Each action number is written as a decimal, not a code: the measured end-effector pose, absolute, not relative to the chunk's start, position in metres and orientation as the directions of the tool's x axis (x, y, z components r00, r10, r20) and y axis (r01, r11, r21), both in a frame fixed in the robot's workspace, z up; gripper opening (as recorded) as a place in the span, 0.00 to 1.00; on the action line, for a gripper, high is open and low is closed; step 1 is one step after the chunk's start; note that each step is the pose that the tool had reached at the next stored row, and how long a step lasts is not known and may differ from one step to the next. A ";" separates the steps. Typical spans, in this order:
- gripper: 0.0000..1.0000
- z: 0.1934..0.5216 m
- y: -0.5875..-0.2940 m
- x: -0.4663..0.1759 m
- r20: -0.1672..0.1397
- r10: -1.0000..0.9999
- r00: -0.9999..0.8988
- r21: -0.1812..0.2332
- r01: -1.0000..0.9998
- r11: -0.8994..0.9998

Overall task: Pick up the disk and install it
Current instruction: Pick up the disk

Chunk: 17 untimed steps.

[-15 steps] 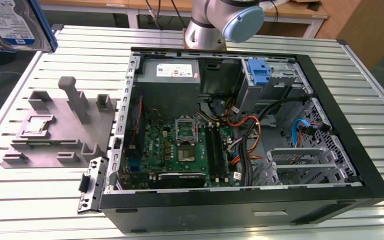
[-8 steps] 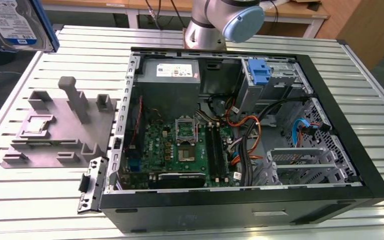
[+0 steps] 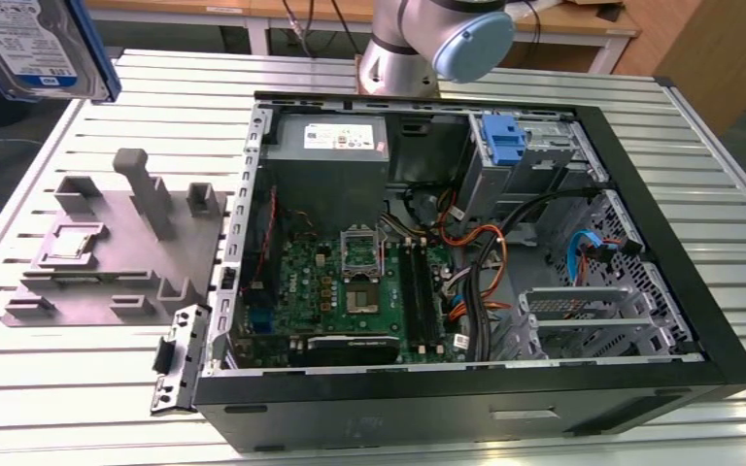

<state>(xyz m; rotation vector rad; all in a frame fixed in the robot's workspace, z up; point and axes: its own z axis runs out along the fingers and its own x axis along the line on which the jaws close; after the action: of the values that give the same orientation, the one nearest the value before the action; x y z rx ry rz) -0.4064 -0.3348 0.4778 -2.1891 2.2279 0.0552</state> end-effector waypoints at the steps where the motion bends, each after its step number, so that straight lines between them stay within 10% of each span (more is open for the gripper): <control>1: 0.35 0.478 -0.335 -0.404 -0.037 -0.999 -0.018 0.013 -1.000 0.017; 17: 0.35 0.478 -0.335 -0.368 -0.037 -0.999 -0.018 0.013 -1.000 0.017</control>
<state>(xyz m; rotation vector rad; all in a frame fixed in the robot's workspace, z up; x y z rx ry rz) -0.3684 -0.3347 0.4777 -2.1891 2.2279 0.0552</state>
